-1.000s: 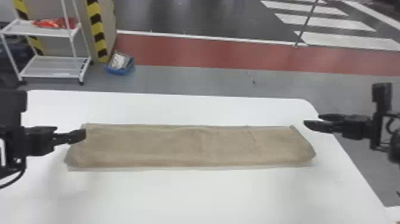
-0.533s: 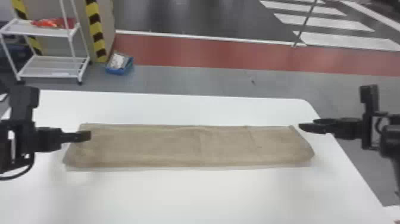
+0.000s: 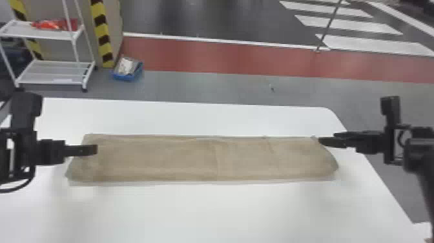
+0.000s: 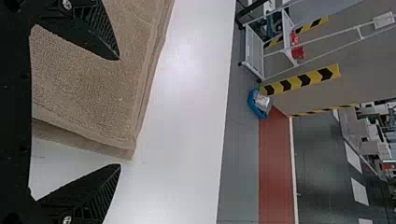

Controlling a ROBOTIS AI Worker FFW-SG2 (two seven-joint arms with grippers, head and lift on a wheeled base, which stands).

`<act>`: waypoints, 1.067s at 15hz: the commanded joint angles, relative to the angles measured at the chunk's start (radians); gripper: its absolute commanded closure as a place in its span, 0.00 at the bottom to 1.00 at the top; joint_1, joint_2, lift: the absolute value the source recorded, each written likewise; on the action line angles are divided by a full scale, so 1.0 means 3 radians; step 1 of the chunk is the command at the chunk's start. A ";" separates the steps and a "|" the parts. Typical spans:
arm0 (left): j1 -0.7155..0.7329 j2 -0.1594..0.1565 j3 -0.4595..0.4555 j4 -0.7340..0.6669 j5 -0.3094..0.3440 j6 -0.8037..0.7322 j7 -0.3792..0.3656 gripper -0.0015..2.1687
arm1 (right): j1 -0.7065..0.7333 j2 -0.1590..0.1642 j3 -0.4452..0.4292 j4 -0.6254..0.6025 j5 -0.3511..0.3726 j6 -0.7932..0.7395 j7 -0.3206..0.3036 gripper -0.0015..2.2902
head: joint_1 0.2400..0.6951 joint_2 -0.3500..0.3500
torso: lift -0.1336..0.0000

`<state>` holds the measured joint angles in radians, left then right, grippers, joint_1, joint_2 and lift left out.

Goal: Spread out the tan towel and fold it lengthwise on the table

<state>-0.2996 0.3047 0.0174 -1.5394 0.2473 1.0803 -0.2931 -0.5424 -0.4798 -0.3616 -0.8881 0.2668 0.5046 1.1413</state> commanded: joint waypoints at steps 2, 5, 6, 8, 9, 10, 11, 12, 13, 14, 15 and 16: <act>0.0012 0.0002 0.0024 -0.0002 0.0035 0.0109 -0.0020 0.06 | 0.0059 0.0004 -0.0012 0.0020 -0.0041 -0.0038 -0.0020 0.02 | 1.00 0.24 | 0.07; 0.0037 -0.0003 0.0029 -0.0013 0.0040 0.0201 -0.0020 0.06 | 0.0110 0.0004 -0.0027 -0.0011 -0.0107 0.0034 0.0000 0.02 | 1.00 0.24 | 0.07; 0.0048 -0.0003 0.0034 -0.0013 0.0040 0.0201 -0.0020 0.06 | 0.0126 0.0004 -0.0027 -0.0016 -0.0117 0.0034 0.0000 0.02 | 1.00 0.24 | 0.07; 0.0089 -0.0003 0.0049 -0.0048 0.0040 0.0201 -0.0020 0.06 | 0.0151 0.0009 -0.0027 -0.0031 -0.0148 0.0044 0.0000 0.04 | 1.00 0.24 | 0.07; 0.0099 -0.0003 0.0049 -0.0054 0.0040 0.0201 -0.0020 0.06 | 0.0156 0.0009 -0.0027 -0.0036 -0.0153 0.0044 0.0000 0.04 | 1.00 0.24 | 0.07; 0.0099 -0.0003 0.0055 -0.0059 0.0040 0.0201 -0.0020 0.06 | 0.0161 0.0009 -0.0012 -0.0036 -0.0158 0.0054 0.0000 0.05 | 1.00 0.24 | 0.07; 0.0099 -0.0003 0.0055 -0.0059 0.0040 0.0201 -0.0020 0.06 | 0.0161 0.0009 -0.0007 -0.0036 -0.0158 0.0054 0.0000 0.05 | 1.00 0.24 | 0.07; 0.0099 -0.0003 0.0055 -0.0059 0.0040 0.0191 -0.0020 0.06 | 0.0172 0.0009 -0.0007 -0.0036 -0.0158 0.0064 0.0000 0.05 | 1.00 0.24 | 0.07; 0.0099 -0.0003 0.0049 -0.0059 0.0040 0.0191 -0.0015 0.06 | 0.0172 0.0009 -0.0001 -0.0041 -0.0158 0.0064 0.0000 0.05 | 1.00 0.24 | 0.07; 0.0094 -0.0003 0.0055 -0.0059 0.0040 0.0191 -0.0015 0.06 | 0.0172 0.0009 -0.0007 -0.0041 -0.0158 0.0064 0.0000 0.05 | 1.00 0.24 | 0.07; 0.0089 0.0002 0.0055 -0.0059 0.0040 0.0191 -0.0015 0.06 | 0.0172 0.0009 -0.0012 -0.0046 -0.0158 0.0064 -0.0005 0.05 | 1.00 0.24 | 0.07; 0.0078 0.0002 0.0055 -0.0059 0.0040 0.0191 -0.0015 0.06 | 0.0177 0.0009 -0.0017 -0.0052 -0.0158 0.0064 -0.0005 0.05 | 1.00 0.24 | 0.07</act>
<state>-0.2723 0.3043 0.0332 -1.5569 0.2592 1.1377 -0.2976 -0.4907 -0.4770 -0.3648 -0.9019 0.2193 0.5234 1.1399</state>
